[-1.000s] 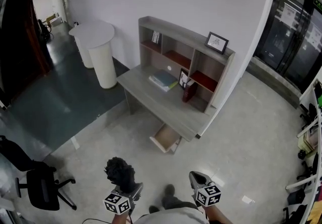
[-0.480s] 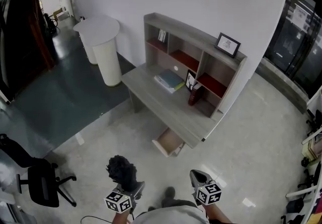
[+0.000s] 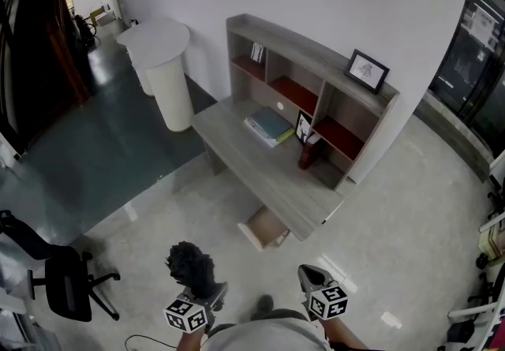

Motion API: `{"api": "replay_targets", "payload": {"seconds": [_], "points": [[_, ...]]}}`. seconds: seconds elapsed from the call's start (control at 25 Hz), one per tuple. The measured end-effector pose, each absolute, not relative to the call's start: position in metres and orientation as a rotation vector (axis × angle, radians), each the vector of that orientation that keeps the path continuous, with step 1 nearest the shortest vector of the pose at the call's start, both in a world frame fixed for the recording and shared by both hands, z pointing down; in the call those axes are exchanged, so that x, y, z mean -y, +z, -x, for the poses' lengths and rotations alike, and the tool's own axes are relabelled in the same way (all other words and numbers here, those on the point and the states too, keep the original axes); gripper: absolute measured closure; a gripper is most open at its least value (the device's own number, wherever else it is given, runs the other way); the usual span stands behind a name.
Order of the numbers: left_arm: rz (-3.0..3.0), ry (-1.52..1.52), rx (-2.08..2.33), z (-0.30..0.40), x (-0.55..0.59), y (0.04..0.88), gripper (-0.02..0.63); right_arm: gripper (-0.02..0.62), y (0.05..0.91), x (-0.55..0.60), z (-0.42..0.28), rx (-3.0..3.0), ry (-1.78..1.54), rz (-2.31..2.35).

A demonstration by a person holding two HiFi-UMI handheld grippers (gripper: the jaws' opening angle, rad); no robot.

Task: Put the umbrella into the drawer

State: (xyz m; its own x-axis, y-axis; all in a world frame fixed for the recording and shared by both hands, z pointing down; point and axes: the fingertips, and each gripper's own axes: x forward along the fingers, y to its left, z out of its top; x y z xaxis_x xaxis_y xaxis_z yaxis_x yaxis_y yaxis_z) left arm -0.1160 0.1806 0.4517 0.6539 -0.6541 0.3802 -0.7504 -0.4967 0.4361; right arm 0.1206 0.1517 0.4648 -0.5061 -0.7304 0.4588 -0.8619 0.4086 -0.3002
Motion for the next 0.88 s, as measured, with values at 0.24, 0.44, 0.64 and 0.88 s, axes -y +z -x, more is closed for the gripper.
{"api": "replay_targets", "payload": {"seconds": [0.24,0.44,0.64,0.88], "points": [[-2.276,0.205,1.096,0.097,-0.152,0.459,0.397,0.591,0.475,-0.122,-0.142,2.397,0.743,-1.370],[-2.277,0.199,1.088,0.087,-0.138,0.464,0.397,0.591,0.478,-0.106,-0.144,2.404,0.738,-1.353],[-2.274,0.211,1.059,0.086,-0.128,0.464,0.397,0.591,0.478,-0.098,-0.137,2.396,0.759,-1.357],[-2.306,0.251,0.996,0.103,-0.099,0.464,0.397,0.591,0.477,-0.079,-0.122,2.373,0.767,-1.394]]}}
